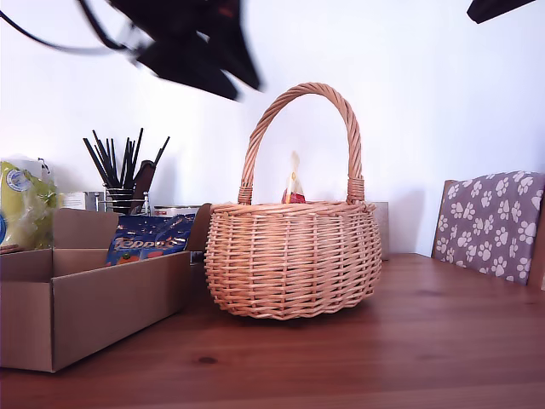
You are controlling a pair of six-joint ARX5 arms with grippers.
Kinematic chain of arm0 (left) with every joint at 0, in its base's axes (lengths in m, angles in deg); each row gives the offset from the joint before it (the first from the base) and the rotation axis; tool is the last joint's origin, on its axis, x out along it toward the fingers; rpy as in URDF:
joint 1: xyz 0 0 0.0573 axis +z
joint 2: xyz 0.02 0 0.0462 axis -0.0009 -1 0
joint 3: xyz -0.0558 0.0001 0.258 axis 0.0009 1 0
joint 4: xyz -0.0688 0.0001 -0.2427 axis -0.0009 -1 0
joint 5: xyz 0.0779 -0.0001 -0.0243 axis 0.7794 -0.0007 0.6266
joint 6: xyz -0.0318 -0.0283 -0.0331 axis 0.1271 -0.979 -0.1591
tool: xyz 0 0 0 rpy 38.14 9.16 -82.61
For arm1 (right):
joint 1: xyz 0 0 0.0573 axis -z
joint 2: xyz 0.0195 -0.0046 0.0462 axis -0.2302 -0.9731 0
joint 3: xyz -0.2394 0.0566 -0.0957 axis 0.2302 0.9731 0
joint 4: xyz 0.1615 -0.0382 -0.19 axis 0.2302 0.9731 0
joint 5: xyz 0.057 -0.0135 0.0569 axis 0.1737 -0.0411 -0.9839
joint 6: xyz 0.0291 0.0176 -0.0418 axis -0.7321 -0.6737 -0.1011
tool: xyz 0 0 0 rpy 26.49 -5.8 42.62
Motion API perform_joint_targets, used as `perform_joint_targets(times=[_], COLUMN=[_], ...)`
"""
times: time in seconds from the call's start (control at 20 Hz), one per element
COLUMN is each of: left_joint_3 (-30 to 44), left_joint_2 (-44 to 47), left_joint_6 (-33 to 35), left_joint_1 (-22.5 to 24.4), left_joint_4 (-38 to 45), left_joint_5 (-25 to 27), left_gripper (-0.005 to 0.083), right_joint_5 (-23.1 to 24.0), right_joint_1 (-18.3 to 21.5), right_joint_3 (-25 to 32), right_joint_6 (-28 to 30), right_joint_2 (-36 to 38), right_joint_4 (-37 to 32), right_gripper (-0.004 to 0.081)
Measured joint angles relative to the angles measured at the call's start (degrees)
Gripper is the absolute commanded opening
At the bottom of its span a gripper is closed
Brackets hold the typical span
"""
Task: Move the bags of Easter eggs from the cardboard box on the left into the woven basket on the right side.
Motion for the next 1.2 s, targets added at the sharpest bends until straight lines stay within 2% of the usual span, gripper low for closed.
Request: perform_joint_targets(times=[0.05, 0.15, 0.4, 0.5, 0.55, 0.6, 0.7, 0.75, 0.8, 1.0, 1.2], left_joint_3=[-0.04, 0.04, 4.09, 6.71, 7.1, 7.1, 7.1, 7.1, 7.1, 7.1, 5.09], left_joint_2=[0.96, 0.55, -0.17, -0.2, -0.28, -0.48, -0.92, -1.36, -1.9, -6.4, -14.43], left_joint_6=[2.64, 6.16, 12.33, 22.43, 28.02, 31.95, 36.3, 37.09, 37.9, 40.24, 40.39], left_joint_1=[1.64, 5.33, 15.28, 20.0, 22.21, 24.41, 28.06, 29.68, 30.62, 30.21, 29.94], left_joint_4=[-2.84, -6.36, -5.38, -4.87, -4.81, -3.87, -1.14, 0.61, 2.69, 9.53, 10.49], left_joint_5=[0.15, -0.52, -9.57, -14.38, -15.1, -15.63, -18.21, -18.93, -19.21, -21.66, -23.67], left_gripper=[-0.0024, -0.0019, -0.0019, -0.0017, 0.001, 0.0107, 0.0554, 0.0708, 0.0746, 0.0745, 0.0745], right_joint_5=[0.0, 0.0, 0.0, 0.0, 0.0, 0.02, 0.0, 0.02, 0.0, 0.02, 0.02], right_joint_1=[0.0, 0.0, 0.0, 0.0, 0.0, 0.0, 0.0, 0.0, 0.0, 0.02, 0.0], right_joint_3=[0.0, 0.0, 0.0, 0.0, 0.0, 0.0, 0.0, 0.0, 0.0, 0.0, 0.0], right_joint_6=[0.0, -0.02, -0.02, 0.0, 0.0, -0.02, 0.0, -0.02, 0.0, -0.02, 0.0], right_joint_2=[0.0, 0.0, 0.0, 0.0, 0.0, 0.0, 0.0, 0.0, 0.0, 0.0, 0.0], right_joint_4=[0.0, 0.0, 0.0, -0.02, -0.02, -0.07, -0.07, -0.07, -0.11, -0.13, -0.15], right_gripper=[-0.0013, -0.0013, -0.0013, -0.0013, -0.0013, -0.0013, -0.0013, -0.0013, -0.0013, -0.0013, -0.0013])
